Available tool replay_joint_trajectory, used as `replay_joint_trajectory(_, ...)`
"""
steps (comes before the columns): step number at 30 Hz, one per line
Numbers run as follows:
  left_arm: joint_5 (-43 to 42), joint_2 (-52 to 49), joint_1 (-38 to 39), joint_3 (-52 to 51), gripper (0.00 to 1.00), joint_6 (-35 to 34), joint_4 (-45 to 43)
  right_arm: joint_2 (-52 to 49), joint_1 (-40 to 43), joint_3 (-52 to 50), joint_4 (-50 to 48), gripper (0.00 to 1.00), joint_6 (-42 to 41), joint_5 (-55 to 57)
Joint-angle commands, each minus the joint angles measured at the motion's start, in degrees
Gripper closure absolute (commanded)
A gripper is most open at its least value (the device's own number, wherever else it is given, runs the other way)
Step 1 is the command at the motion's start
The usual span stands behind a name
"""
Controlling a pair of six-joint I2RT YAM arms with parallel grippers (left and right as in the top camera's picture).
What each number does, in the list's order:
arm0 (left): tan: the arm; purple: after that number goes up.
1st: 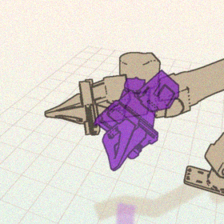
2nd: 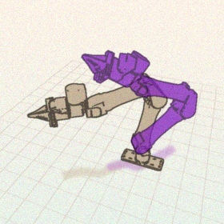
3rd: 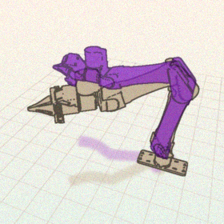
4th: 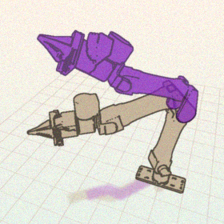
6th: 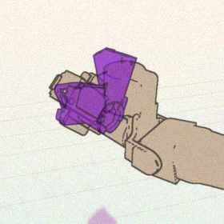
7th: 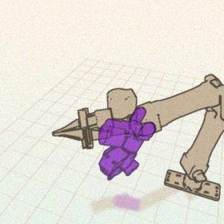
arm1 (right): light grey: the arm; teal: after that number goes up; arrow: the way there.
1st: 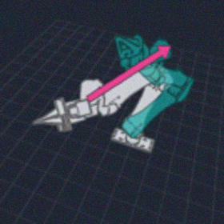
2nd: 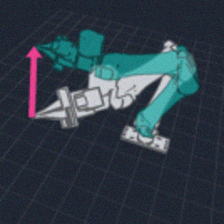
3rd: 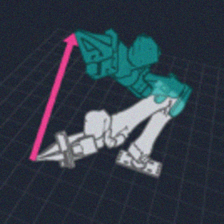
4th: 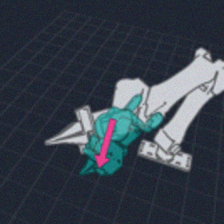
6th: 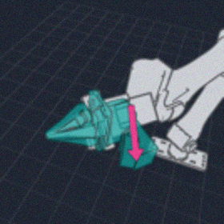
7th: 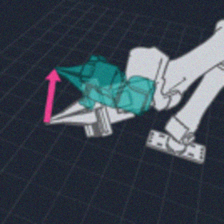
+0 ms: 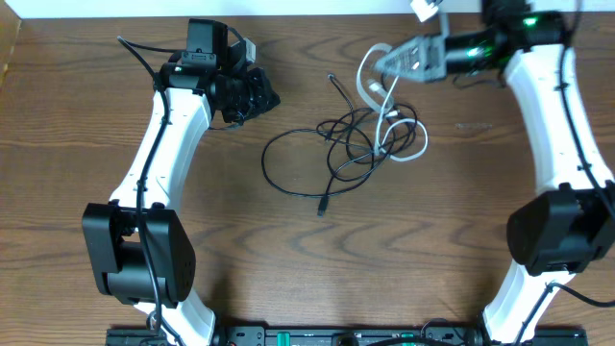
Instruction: Untangle cables
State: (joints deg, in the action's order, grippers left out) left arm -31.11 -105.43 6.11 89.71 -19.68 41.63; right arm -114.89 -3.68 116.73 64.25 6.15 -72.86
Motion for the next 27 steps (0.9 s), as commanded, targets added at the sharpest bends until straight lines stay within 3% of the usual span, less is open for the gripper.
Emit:
replay_joint_trajectory(1,0.74,0.94,-0.09,0.35,0.86,-0.33,0.13,1.86,2.86,6.27,-0.83,0.99,-8.46,0.92)
replay_joint_trajectory(4,0.7,0.94,0.35,0.35,0.84,-0.33,0.17,1.88,4.44,9.9,-0.2,0.99,-10.64,8.04)
replay_joint_trajectory(8,0.7,0.79,2.84,-0.11,0.49,-0.31,0.5,1.88,4.72,11.02,0.87,0.99,-11.76,12.46)
replay_joint_trajectory(10,0.72,0.26,4.81,-0.83,0.42,-0.24,0.17,1.84,4.72,10.99,2.23,0.99,-11.74,14.49)
replay_joint_trajectory(21,-1.64,-6.93,19.08,-2.12,0.39,7.45,-10.58,1.84,4.79,10.99,4.17,0.99,-11.39,15.96)
replay_joint_trajectory(27,-1.18,-10.32,23.04,-2.12,0.39,13.75,-16.52,1.84,4.79,10.99,4.72,0.99,-11.19,15.98)
